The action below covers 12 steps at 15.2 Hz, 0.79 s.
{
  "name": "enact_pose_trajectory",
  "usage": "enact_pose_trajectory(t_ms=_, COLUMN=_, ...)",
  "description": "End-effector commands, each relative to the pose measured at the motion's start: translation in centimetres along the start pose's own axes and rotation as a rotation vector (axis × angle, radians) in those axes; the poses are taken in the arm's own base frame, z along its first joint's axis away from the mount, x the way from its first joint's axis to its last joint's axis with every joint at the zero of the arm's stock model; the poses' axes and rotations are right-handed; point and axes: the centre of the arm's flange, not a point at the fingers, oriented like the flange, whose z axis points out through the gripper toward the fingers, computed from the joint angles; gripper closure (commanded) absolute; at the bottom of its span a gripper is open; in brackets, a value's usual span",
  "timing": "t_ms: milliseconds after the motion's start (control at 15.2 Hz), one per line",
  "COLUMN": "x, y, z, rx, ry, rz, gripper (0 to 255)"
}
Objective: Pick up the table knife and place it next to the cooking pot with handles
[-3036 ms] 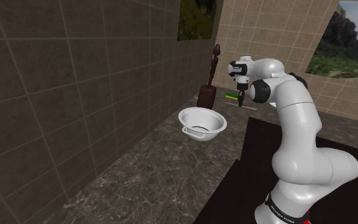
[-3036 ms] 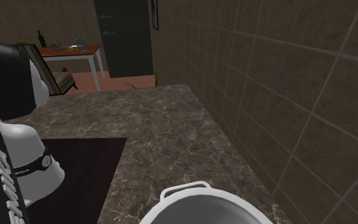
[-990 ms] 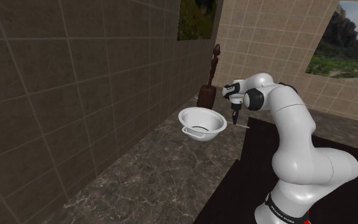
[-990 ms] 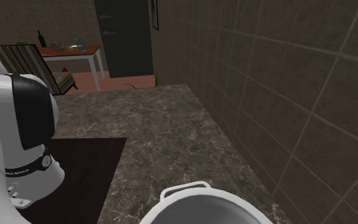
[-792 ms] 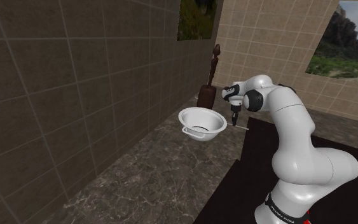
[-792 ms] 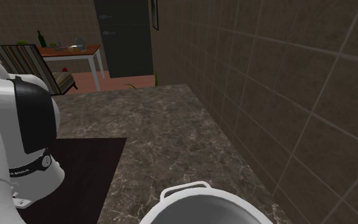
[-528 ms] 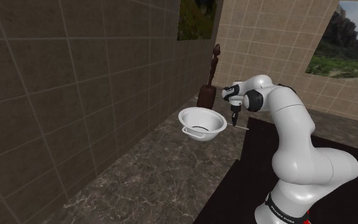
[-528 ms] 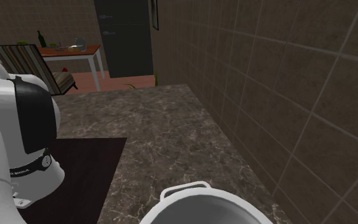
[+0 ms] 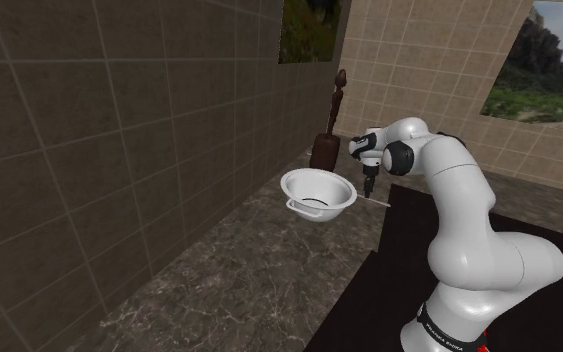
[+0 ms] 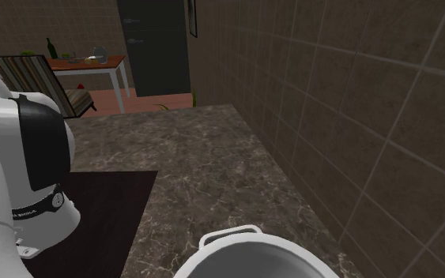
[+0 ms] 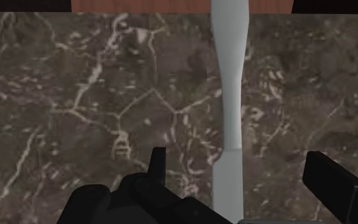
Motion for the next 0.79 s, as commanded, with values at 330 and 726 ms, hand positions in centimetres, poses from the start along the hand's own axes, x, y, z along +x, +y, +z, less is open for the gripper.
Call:
enact_pose_trajectory(t_ms=330, x=0.0, y=0.0, z=-5.0, rx=0.000, ry=0.000, rz=0.000, gripper=0)
enact_pose_trajectory(t_ms=726, x=0.0, y=0.0, z=-5.0, rx=0.000, ry=0.000, rz=0.000, gripper=0)
